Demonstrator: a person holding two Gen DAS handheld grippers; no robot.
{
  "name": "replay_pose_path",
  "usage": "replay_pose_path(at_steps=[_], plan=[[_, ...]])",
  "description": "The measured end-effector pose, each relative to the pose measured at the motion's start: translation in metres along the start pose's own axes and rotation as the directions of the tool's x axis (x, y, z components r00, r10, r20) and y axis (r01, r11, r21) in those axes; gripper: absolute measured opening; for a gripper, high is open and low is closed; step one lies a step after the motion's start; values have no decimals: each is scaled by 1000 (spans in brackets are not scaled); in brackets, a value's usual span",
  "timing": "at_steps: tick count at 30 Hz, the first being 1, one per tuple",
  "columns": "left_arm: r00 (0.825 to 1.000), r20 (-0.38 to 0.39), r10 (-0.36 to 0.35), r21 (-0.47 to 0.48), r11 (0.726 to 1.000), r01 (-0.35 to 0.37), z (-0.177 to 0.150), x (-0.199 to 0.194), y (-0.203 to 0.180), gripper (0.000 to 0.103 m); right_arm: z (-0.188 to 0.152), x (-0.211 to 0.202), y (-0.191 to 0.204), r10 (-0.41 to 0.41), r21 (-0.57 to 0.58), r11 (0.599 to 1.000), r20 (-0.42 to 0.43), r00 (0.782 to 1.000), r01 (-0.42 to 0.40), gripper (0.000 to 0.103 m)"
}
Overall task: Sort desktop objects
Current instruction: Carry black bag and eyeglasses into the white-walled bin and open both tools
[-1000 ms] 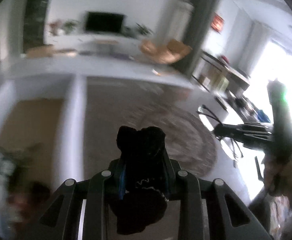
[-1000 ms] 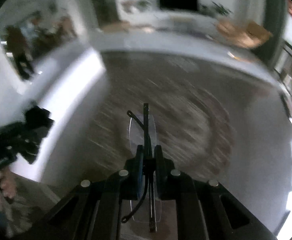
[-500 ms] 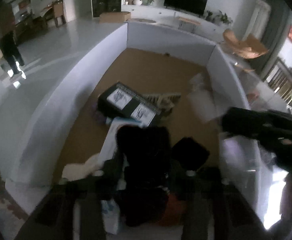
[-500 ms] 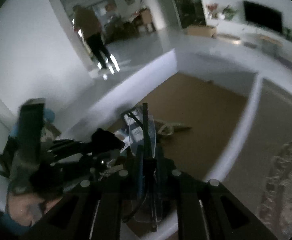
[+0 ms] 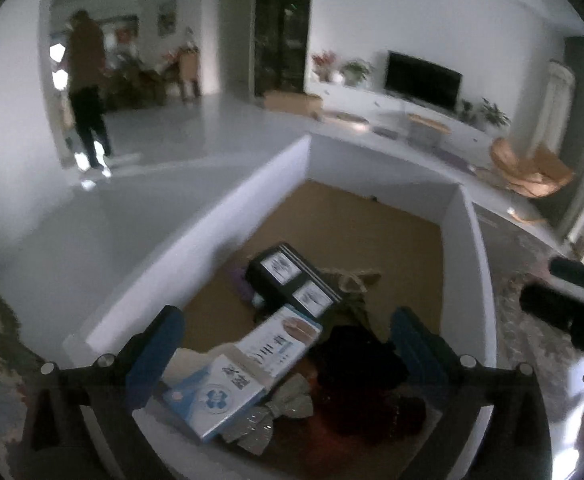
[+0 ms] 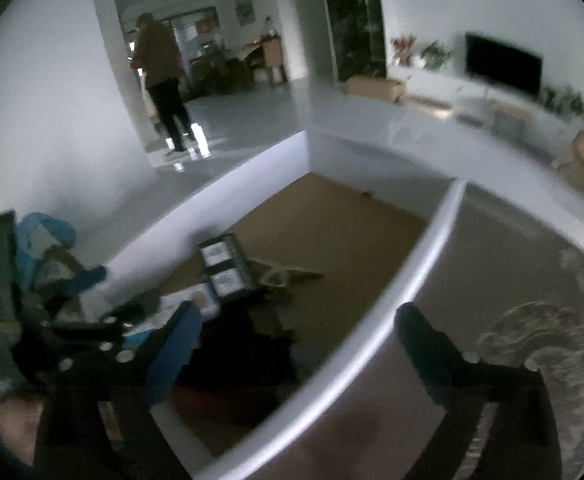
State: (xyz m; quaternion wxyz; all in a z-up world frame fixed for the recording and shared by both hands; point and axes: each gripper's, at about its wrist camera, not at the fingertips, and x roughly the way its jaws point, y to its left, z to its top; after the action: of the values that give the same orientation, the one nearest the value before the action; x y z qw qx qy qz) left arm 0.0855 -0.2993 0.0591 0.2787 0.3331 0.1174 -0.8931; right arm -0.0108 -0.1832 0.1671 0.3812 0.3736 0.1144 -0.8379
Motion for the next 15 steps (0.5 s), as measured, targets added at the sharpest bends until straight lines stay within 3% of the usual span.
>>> replay_pose_path(at_steps=[3, 6, 10, 13, 15], plan=[[998, 20, 64, 25, 998, -64, -2, -5, -9, 103, -10, 5, -4, -13, -3, 1000, -37, 999, 13, 99], [999, 14, 46, 45, 998, -47, -5, -10, -15, 103, -20, 9, -6, -3, 6, 1000, -57, 998, 4, 99], [999, -42, 9, -19, 1000, -10, -8, -7, -15, 103, -31, 12, -4, -8, -14, 1000, -74, 997, 7, 99], [999, -18, 40, -72, 997, -41, -14, -12, -12, 103, -35, 12, -3, -28, -47, 999, -85, 996, 24, 99], [999, -9, 34, -60, 998, -34, -15, -16, -14, 103, -36, 11, -2, -34, -57, 998, -87, 996, 29, 99]])
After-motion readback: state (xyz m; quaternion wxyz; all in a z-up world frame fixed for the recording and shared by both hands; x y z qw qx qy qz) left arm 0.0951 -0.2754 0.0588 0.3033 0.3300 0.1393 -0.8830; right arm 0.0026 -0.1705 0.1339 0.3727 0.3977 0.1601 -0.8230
